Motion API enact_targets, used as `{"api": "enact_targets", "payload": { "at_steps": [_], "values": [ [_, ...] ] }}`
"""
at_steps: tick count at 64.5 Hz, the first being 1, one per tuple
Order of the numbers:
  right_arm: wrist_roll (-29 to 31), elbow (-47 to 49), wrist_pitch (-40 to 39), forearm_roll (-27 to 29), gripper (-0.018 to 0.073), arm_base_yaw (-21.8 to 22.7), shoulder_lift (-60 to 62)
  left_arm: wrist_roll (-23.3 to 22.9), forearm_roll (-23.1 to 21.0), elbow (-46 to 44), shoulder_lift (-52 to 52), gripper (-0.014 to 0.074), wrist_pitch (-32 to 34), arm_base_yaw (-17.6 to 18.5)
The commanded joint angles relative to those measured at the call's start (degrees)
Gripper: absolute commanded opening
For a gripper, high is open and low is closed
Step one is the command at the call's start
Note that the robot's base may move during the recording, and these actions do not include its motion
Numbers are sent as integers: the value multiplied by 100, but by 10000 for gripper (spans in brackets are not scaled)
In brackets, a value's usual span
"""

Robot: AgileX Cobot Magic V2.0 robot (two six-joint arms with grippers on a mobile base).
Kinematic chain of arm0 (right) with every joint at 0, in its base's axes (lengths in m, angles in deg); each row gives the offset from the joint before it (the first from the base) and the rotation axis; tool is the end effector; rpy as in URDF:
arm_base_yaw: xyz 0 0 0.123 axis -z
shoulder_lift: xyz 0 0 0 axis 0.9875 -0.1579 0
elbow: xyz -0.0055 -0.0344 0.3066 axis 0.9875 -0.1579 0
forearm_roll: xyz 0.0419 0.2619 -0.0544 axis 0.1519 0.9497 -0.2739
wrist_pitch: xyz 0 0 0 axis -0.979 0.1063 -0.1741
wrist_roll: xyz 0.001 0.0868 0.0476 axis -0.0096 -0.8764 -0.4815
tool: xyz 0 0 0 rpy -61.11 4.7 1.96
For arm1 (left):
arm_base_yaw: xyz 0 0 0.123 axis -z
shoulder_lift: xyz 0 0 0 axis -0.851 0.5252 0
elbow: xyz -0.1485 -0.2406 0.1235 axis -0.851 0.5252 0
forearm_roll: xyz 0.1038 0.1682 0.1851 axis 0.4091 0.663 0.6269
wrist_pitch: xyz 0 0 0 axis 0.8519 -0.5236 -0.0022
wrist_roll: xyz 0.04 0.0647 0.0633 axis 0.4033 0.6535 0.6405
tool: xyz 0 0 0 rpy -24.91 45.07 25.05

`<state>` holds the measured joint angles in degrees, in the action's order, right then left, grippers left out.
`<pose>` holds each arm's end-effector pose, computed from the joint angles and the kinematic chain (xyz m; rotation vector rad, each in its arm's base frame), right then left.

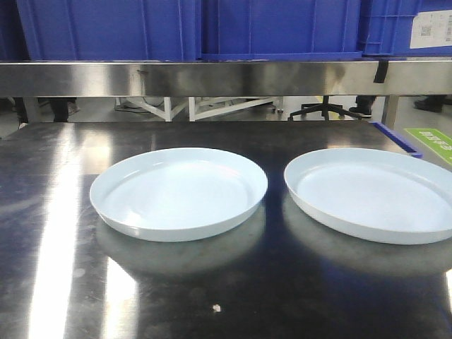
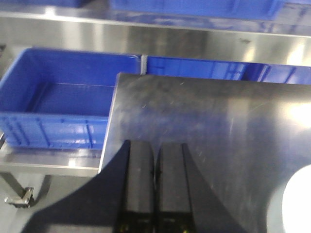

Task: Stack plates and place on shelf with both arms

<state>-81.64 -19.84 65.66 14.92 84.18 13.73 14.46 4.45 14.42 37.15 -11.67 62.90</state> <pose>0.2244 -0.0102 0.2637 0.3065 2.2891 0.1151 0.2073 -0.0152 0.3130 0.0010 1.9797 -0.0823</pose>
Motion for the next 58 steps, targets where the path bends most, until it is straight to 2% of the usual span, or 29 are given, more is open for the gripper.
{"api": "enact_targets", "payload": {
  "at_steps": [1,18,29,46,51,58],
  "values": [
    [44,202,-380,-4,447,-19,90,-50,-99,441,-523,88,729,-60],
    [44,202,-414,-4,447,-19,90,-50,-186,1625,-1679,88,534,-60],
    [44,202,-414,-4,447,-19,90,-50,-225,1706,-2096,88,425,-60],
    [44,202,-380,-4,429,-19,90,-50,-225,1706,-2108,88,420,-60],
    [44,202,-347,-4,334,-19,90,-50,-225,1706,-2108,88,420,-60],
    [48,202,-213,-4,43,-19,90,-50,-225,1706,-2108,88,420,-60]
  ]
}}
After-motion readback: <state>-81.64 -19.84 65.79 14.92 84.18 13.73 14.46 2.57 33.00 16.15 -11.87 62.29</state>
